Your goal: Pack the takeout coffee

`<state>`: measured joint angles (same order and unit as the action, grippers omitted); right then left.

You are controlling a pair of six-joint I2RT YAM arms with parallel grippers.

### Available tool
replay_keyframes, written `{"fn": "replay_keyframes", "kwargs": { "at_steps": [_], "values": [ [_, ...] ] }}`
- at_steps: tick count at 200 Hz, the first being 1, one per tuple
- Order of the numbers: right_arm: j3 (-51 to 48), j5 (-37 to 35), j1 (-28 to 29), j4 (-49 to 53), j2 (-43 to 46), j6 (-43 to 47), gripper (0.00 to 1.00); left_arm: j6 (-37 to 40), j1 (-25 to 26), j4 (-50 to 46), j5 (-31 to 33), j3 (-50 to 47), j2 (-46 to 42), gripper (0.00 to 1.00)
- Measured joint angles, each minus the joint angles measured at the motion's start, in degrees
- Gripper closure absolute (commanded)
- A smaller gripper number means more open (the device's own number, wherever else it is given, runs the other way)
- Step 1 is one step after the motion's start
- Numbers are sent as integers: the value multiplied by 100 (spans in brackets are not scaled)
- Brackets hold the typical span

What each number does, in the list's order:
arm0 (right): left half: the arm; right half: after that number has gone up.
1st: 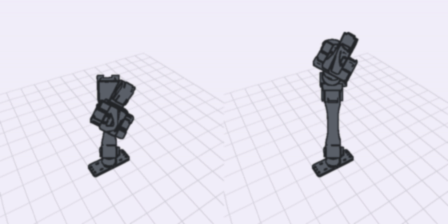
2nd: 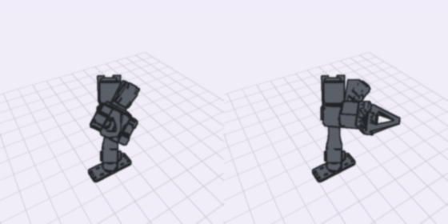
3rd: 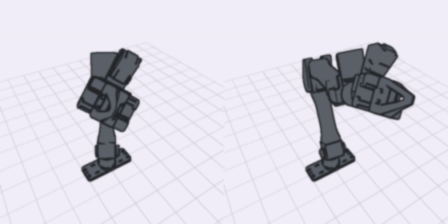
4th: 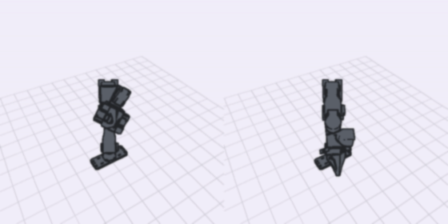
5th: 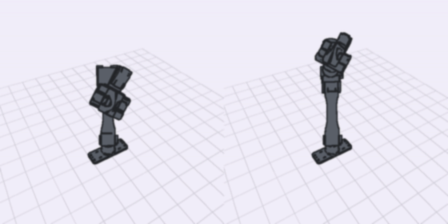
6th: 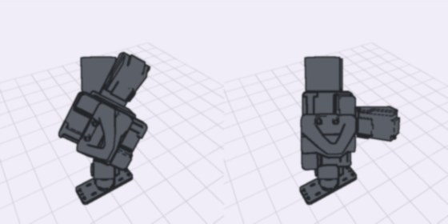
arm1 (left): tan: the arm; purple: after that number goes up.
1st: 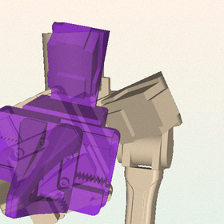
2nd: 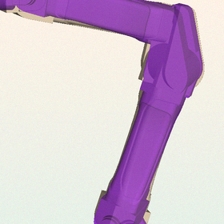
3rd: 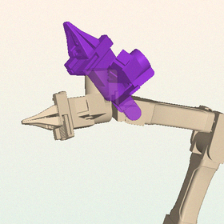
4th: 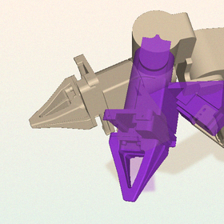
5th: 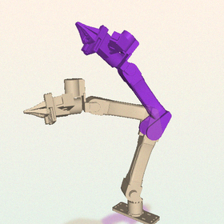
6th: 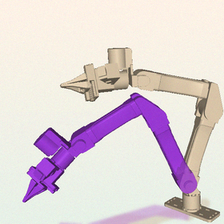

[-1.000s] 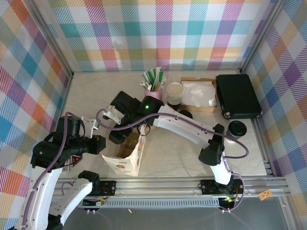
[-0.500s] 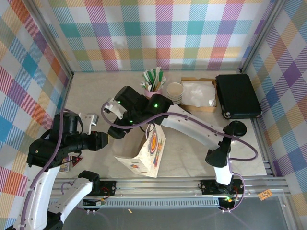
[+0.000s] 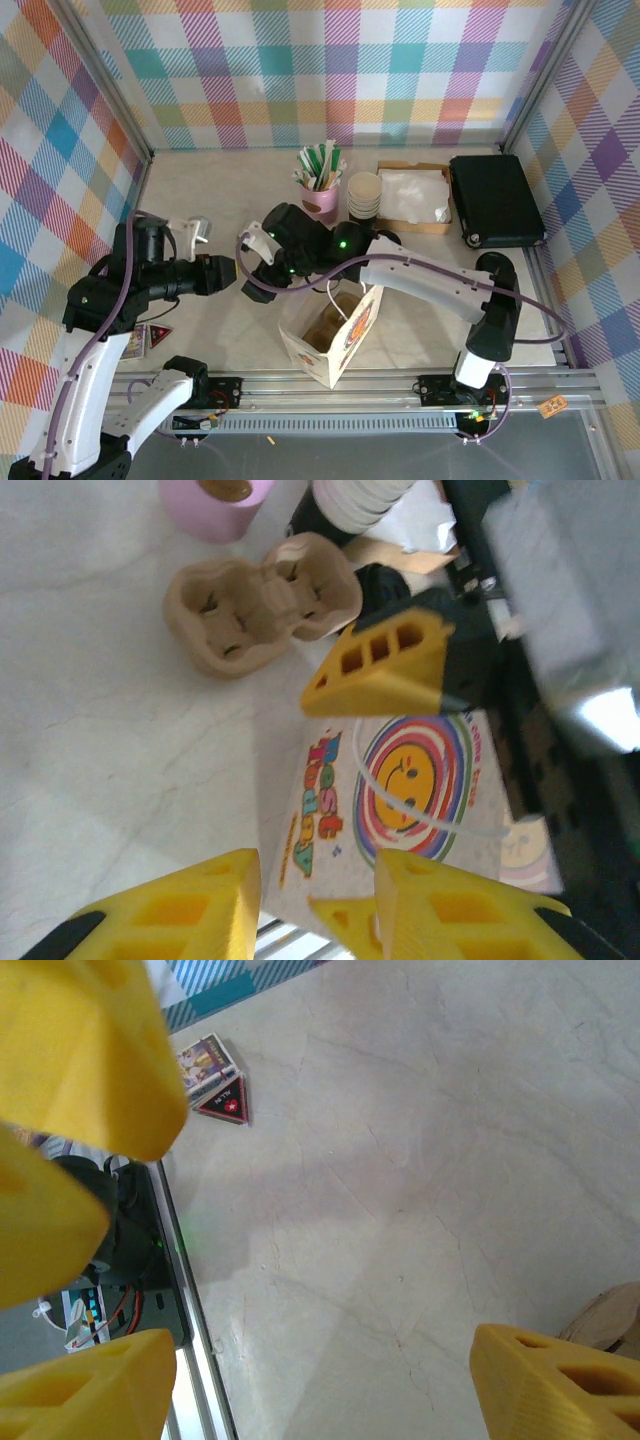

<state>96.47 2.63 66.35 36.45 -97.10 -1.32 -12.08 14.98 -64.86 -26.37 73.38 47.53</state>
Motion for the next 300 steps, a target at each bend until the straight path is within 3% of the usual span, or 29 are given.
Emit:
{"fn": "replay_keyframes", "kwargs": {
  "at_steps": [58, 98, 141, 208, 259, 300],
  "values": [
    [-857, 105, 0, -1005, 785, -37, 16, -229, 9, 719, -433, 275, 542, 65],
    [-1440, 103, 0, -1692, 1285, -39, 14, -378, 289, 1106, -549, 393, 839, 63],
    [-1958, 83, 0, -2308, 1779, 20, 15, -369, 1036, 1132, -442, 520, 1180, 58],
    [-2498, -382, -15, -2688, 2900, 299, 18, -315, 2396, 1137, 236, 750, 1827, 57],
    [-2745, -1193, -17, -2826, 3652, 533, 18, -310, 3045, 951, 752, 767, 2321, 56],
    [-2959, -1405, -28, -2828, 3797, 782, 18, -354, 3327, 1158, 837, 767, 2527, 54]
  ]
}}
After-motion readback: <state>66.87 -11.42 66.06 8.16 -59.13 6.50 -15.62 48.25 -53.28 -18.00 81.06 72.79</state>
